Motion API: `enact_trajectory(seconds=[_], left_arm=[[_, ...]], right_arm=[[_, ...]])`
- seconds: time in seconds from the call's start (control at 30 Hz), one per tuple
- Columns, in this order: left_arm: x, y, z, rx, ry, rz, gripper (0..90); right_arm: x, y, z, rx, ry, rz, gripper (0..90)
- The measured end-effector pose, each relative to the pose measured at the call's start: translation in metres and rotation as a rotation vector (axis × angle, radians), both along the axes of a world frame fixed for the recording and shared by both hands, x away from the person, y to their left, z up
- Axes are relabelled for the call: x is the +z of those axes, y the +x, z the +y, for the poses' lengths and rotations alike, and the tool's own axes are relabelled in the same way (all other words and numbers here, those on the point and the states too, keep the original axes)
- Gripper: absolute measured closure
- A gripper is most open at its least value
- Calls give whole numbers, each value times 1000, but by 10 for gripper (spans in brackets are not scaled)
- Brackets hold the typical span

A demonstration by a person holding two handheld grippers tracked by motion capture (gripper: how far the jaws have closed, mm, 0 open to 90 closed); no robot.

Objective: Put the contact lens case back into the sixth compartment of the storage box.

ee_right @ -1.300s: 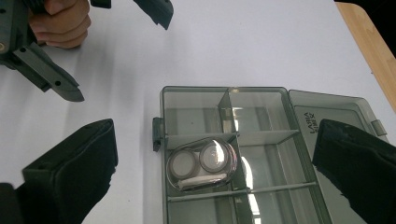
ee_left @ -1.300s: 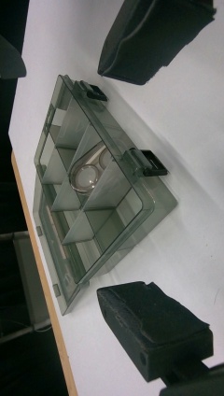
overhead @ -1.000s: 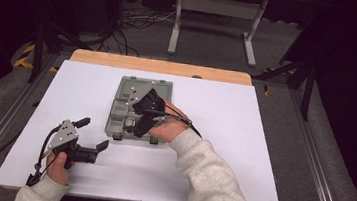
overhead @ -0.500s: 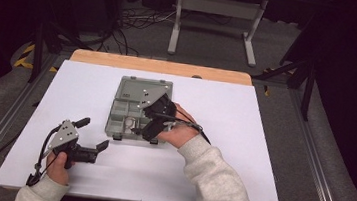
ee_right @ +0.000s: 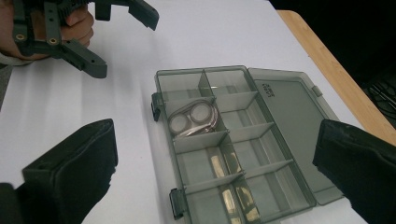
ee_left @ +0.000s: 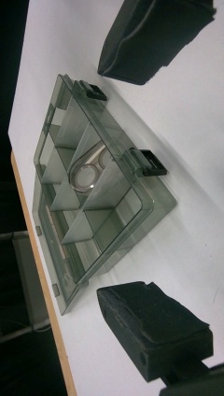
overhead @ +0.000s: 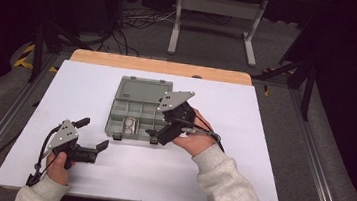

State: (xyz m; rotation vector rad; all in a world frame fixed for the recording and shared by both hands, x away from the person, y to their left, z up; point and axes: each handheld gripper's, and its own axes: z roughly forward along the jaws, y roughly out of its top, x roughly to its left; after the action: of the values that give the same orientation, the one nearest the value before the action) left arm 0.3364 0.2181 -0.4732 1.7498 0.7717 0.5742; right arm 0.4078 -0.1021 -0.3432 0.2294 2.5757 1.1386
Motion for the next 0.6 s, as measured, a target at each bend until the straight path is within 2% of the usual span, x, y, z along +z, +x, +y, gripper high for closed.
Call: enact_trajectory(seconds=[0.3, 0.43, 0.6], left_arm=[[0, 0, 0, 3, -5, 3, 3], [0, 0, 0, 4, -3, 2, 3], [0, 0, 0, 4, -2, 1, 3]], right_arm=[[-1, -14, -26, -50, 48, -6, 5], [-7, -20, -40, -77, 99, -3, 5], [-15, -27, -54, -113, 133, -9, 5]])
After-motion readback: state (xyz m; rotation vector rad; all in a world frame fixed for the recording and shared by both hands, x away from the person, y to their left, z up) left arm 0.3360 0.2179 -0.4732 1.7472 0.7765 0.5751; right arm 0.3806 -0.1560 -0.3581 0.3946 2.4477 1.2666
